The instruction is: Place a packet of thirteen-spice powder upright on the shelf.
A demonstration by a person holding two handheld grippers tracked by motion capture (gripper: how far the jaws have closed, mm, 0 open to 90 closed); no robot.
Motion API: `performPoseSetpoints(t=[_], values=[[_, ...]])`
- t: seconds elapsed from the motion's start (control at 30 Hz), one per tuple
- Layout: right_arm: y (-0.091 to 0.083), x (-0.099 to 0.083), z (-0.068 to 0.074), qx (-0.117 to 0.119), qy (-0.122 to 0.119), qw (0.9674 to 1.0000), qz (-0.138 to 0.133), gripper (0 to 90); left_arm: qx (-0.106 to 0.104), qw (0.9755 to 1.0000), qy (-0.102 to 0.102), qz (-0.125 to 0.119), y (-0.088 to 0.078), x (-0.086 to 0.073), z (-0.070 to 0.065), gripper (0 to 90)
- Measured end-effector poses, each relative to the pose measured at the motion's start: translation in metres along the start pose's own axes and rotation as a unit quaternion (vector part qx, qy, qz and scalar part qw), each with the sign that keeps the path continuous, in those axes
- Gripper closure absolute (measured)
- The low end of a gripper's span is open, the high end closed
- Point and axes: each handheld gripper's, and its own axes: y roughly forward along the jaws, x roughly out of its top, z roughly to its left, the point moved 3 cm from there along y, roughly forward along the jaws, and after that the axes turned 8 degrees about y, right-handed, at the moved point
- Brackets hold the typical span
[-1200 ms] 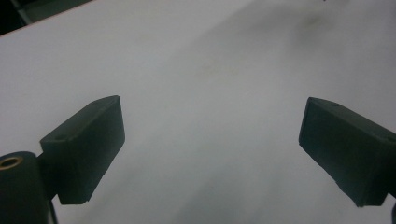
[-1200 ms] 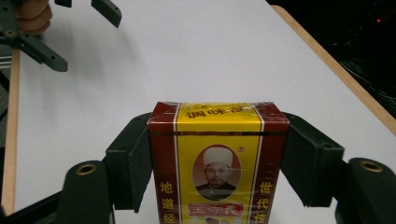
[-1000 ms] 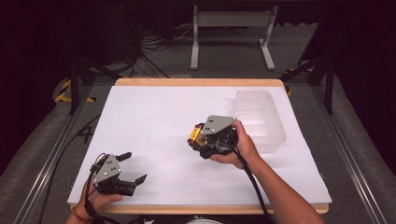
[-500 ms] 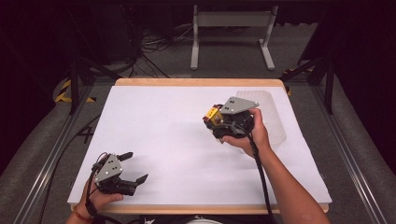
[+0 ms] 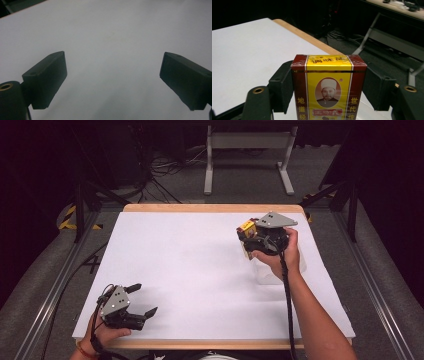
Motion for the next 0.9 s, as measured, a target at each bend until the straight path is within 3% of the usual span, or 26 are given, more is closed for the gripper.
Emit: performPoseSetpoints(t=[0.23,0.47,0.9], values=[[0.001,-0.006,-0.026,-0.041,0.031,0.9986,-0.010,32.5,-0.001,1.0000,-0.001,0.000,0.000,0.000,0.000,8.0],[0.002,-0.013,-0.049,-0.065,0.064,0.9957,-0.013,32.5,0.000,1.0000,-0.003,0.002,-0.001,-0.001,0.000,8.0],[0.006,-0.031,-0.076,-0.117,0.106,0.9872,-0.019,32.5,-0.002,1.0000,-0.001,0.000,-0.002,-0.001,-0.001,8.0]])
